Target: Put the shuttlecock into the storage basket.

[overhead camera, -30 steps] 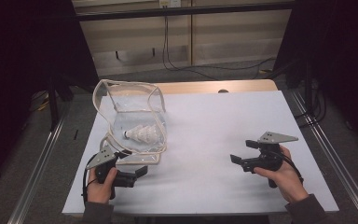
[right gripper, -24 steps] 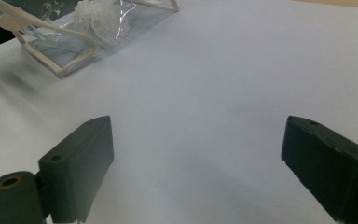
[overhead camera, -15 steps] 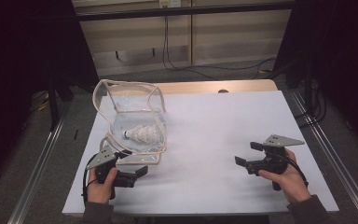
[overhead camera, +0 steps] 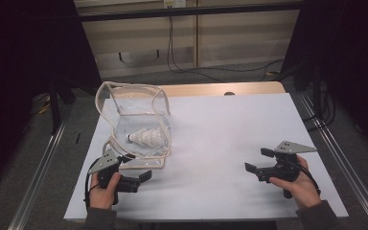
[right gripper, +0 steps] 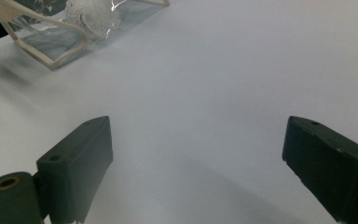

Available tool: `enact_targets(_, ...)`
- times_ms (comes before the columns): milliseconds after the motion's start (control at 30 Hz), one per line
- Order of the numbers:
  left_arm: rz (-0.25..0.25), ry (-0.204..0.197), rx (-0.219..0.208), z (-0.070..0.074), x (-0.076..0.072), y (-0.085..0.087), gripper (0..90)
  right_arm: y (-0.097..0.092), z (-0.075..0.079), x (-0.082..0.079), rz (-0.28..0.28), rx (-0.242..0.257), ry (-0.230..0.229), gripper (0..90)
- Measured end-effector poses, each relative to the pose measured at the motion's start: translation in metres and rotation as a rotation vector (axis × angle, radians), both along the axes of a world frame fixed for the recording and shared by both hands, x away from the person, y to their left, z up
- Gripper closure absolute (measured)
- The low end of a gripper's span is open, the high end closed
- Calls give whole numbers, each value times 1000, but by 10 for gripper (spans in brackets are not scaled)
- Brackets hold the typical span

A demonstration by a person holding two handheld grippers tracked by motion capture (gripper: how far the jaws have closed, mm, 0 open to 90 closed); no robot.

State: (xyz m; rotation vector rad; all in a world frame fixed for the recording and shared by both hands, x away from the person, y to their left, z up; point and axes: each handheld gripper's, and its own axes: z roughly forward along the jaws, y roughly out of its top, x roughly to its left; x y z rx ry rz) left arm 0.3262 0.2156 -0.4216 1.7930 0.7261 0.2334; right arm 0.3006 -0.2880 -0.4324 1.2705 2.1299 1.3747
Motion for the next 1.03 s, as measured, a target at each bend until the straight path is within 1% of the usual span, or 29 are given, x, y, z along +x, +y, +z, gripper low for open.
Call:
enact_targets(167, 0, 1, -2, 0, 0, 0, 21, -2, -1, -2, 5, -2, -1, 82)
enact_targets(467, 1, 1, 0, 0, 0, 0, 21, -5, -3, -5, -3, -1, 3, 82)
enact_targets(633, 1, 3, 2, 0, -1, 1, 21, -9, -4, -6, -7, -6, -6, 81)
enact_targets(867, 3, 1, -2, 1, -1, 2, 21, -9, -7, -7, -3, -5, -8, 81)
enact_targets(1033, 5, 3, 3, 0, -2, 2, 21, -8, -7, -7, 0, -6, -11, 79)
